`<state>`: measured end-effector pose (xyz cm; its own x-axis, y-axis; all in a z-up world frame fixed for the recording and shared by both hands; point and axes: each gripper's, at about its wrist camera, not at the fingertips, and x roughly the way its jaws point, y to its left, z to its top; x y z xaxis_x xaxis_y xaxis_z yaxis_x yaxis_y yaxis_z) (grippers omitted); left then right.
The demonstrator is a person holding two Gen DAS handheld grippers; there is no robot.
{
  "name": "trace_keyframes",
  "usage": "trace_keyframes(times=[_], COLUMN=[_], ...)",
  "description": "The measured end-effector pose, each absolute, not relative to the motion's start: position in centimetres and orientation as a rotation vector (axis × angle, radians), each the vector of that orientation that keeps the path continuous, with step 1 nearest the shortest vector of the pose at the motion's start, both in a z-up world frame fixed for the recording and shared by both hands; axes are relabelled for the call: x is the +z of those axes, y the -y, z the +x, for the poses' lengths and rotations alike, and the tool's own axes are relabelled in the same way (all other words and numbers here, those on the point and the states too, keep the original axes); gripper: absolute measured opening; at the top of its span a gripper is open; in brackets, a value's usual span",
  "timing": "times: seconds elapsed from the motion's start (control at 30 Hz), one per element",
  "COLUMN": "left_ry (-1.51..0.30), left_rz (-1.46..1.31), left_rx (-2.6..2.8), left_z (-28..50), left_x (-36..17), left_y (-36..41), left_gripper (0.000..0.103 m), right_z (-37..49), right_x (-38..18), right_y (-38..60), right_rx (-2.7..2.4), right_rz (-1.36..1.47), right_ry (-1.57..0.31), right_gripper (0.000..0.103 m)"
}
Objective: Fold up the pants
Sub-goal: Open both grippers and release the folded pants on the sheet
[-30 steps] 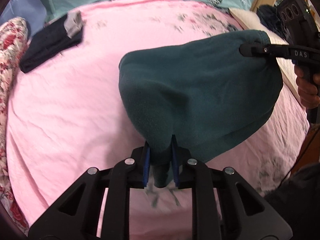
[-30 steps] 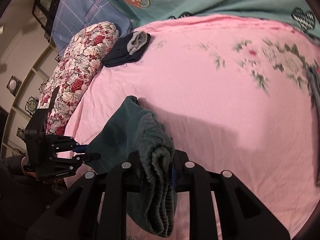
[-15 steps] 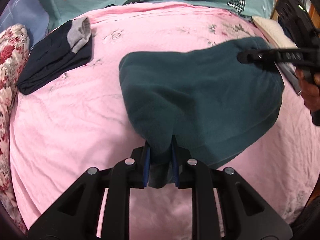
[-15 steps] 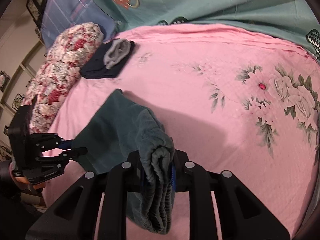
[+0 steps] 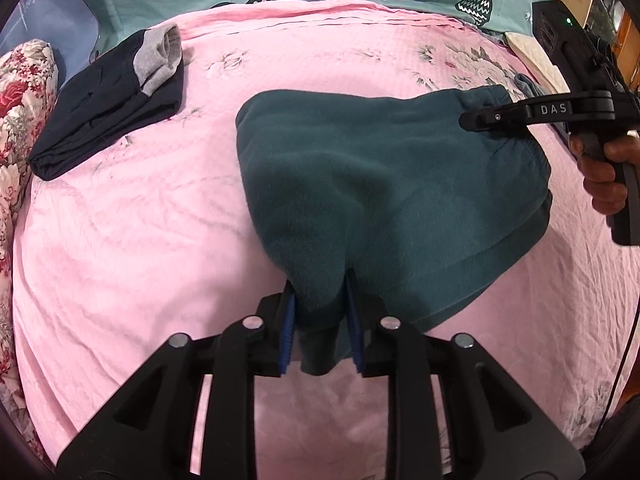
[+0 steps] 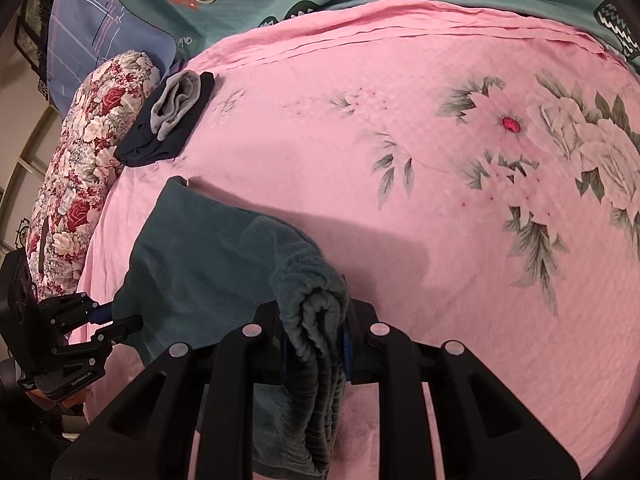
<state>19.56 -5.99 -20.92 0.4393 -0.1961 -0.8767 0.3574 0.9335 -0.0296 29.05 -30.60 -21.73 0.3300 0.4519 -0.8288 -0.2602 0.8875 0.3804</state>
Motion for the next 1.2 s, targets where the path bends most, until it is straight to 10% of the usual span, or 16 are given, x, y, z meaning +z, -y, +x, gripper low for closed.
trace_keyframes(times=[0.1, 0.23, 0.57, 0.7, 1.2], left_ry=[-1.066, -1.056, -0.948, -0.924, -0.894], left_rz=[0.165, 0.158, 0.040, 0.032, 0.117], left_rx=[-0.326, -0.249, -0.108, -0.126, -0.129], left_z=[19.6, 19.3, 17.3, 14.5, 5.1], left_x=[-20.8, -19.2, -9.9, -7.5, -5.7], left_y=[5.7, 4.3, 2.4, 2.6, 3.0], left_gripper=[0.040, 0.089, 0.101, 0.101, 0.101], right_z=[29.3, 28.8, 20.6, 16.0, 6.1], right_x=[-21.7, -20.0, -10.4, -7.8, -7.1], right_y=[30.4, 30.8, 28.9, 27.5, 25.2], right_rx=[0.455, 0.386, 0.178, 0.132, 0.252], right_rz=[0.155, 0.073, -0.007, 0.022, 0.143], right_ry=[-1.165, -1.160, -0.953, -0.913, -0.879], right_gripper=[0.032, 0.046, 0.062, 0.102, 0.102])
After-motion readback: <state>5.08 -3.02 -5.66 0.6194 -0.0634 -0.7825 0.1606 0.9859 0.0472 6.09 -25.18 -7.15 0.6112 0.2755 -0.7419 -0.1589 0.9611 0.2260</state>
